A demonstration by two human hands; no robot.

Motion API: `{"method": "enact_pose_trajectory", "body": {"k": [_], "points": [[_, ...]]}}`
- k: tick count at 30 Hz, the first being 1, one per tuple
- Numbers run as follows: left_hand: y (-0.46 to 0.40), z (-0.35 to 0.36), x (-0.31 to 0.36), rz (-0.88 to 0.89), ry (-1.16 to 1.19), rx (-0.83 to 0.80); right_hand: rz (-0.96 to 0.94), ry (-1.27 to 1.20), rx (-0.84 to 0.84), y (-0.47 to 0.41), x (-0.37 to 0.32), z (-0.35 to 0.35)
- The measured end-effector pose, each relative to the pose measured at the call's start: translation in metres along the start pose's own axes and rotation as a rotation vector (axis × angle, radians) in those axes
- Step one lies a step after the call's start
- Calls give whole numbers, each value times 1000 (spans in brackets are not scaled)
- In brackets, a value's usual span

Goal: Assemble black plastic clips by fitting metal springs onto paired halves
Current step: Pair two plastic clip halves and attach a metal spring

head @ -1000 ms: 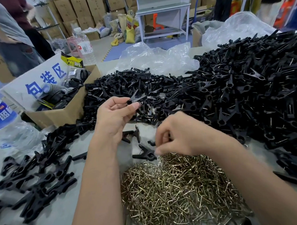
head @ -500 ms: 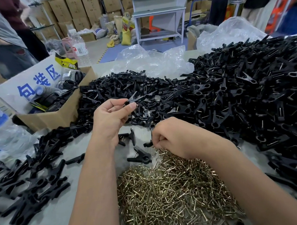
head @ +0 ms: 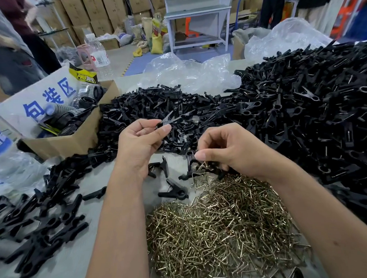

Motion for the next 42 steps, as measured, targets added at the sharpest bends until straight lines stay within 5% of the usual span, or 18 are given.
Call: {"method": "enact_pose_trajectory", "body": {"k": [8, 11, 24, 30, 36, 42], "points": [[1, 1, 0, -12, -6, -12, 16, -3, 103, -4, 12, -4], [2, 2, 0, -11, -1, -13, 49, -42, -6, -3, 12, 0], [4, 2, 1, -3, -28, -21, -140, 889, -64, 4, -6, 24], [5, 2, 0, -7, -47, -27, -126, 926, -36, 4, -5, 22], [7, 3, 2, 10, -67, -58, -102, 476, 57, 0, -6, 8], [17, 15, 8, 65, -61, -231, 88, -496, 206, -3, -2, -10]]}}
Point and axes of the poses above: each hand's wrist, its own y-axis away from the middle knuckle, its own z-axis out of the palm, x = y × z, the point moved 7 cm from there along -y, towards the middle knuckle, and after that the axes turned 12 degrees about x, right-handed, at the moved point
